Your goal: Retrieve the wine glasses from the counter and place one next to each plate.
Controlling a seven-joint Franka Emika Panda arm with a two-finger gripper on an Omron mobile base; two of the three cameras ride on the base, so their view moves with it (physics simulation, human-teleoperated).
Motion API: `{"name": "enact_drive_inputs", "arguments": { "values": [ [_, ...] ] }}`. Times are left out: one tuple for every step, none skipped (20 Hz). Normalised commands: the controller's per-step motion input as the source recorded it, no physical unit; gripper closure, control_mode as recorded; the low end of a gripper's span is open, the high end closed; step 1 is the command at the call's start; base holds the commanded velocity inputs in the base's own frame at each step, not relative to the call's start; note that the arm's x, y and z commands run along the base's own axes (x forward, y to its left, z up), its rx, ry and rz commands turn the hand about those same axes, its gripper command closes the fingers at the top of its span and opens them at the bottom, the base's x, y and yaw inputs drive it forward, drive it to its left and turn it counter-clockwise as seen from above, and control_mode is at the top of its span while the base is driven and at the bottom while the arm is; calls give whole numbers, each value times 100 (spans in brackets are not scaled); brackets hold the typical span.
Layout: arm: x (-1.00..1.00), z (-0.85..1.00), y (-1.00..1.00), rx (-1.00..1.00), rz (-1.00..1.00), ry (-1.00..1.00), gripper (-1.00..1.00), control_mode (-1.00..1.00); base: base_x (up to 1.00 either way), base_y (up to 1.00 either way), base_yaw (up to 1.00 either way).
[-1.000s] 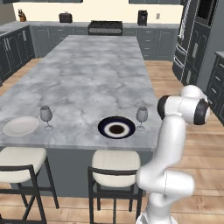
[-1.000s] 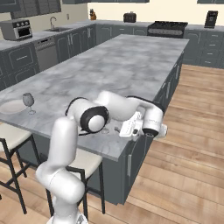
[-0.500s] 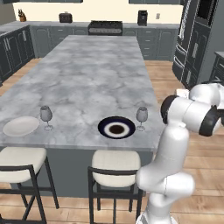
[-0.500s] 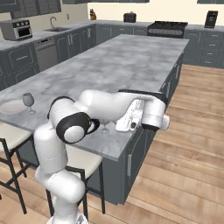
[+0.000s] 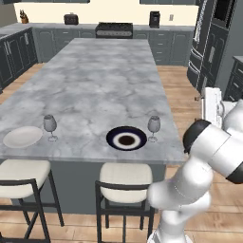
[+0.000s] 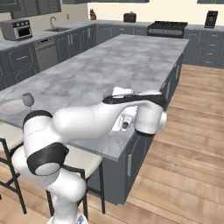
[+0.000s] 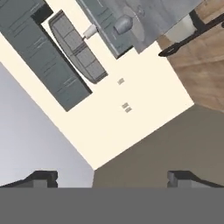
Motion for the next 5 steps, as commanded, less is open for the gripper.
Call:
{"name": "enact_drive_inputs", "arguments": {
  "values": [
    [-100,47,24,2,4,-44,-100,-100,0,0,0],
    [-100,46,24,1,3,-45,-100,-100,0,0,0],
    [-100,46,24,0,3,-49,-100,-100,0,0,0],
    [-100,44,24,0,3,-49,-100,-100,0,0,0],
    [-100,42,24,0,3,-50,-100,-100,0,0,0]
  ]
}}
